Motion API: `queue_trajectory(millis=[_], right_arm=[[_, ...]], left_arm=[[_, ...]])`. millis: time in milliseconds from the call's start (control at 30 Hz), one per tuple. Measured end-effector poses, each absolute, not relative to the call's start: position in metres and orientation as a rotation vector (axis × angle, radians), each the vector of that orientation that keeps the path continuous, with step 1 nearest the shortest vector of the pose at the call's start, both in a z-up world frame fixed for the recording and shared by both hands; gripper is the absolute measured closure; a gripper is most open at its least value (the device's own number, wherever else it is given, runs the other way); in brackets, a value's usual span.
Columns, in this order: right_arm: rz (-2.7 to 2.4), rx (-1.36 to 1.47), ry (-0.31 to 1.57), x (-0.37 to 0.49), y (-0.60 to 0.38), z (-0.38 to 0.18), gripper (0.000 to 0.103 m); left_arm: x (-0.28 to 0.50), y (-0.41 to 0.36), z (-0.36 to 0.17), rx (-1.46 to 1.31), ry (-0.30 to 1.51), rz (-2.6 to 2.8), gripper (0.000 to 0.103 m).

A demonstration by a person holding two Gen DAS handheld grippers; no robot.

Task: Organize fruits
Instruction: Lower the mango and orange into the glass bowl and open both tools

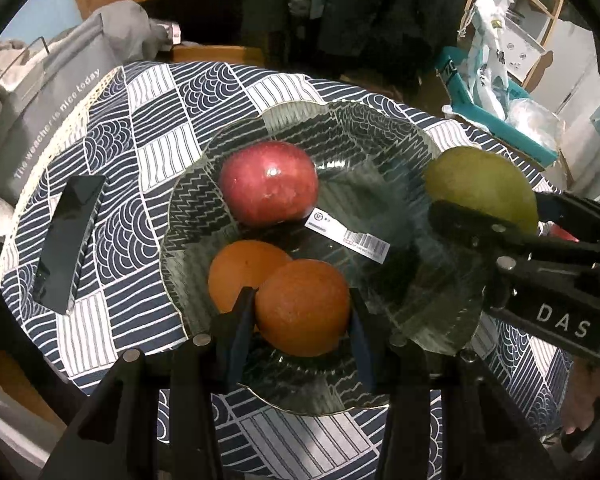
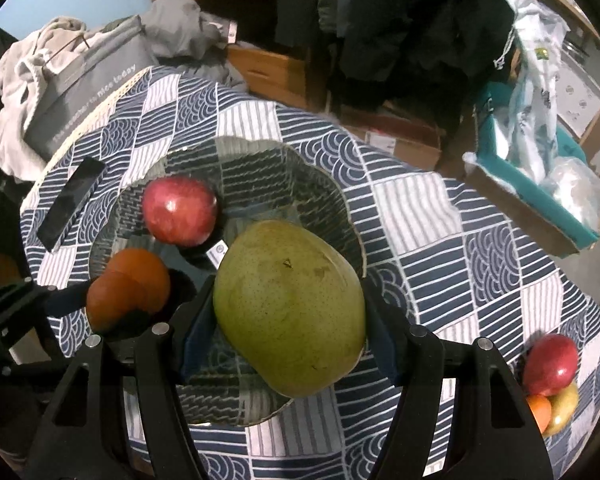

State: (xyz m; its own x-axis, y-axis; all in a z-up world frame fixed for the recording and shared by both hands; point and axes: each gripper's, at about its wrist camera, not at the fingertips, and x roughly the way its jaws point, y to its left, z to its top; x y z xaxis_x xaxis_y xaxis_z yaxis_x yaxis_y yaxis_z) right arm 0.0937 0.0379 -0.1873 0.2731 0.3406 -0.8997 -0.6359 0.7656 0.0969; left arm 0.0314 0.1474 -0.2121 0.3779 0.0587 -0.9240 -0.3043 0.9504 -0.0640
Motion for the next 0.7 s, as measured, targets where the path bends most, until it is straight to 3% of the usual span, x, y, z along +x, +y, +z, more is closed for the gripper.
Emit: queue_trajectory(millis=[367, 567, 633, 700], right_arm=[[0.694, -0.284, 1.166, 0.093, 0.037, -0.196, 0.035], [0.699, -0.264, 1.215, 0.096, 0.038, -0.204, 0.035], [0.706, -0.257, 1.211, 0.095, 0.038, -0.204, 0.035], [0.720, -0.243, 1.181, 0.094, 0.038, -0.196, 0.035]], left_arm=[[0.033, 0.142, -0.213, -0.211, 1.184, 0.239, 0.055], [0.032, 0.142, -0.213, -0.198, 1.185, 0.242, 0.044], [0.032, 0.143, -0.212, -0.201, 1.185, 0.244, 0.035], [0.032, 0.143, -0.211, -0.201, 1.178, 0.243, 0.035]])
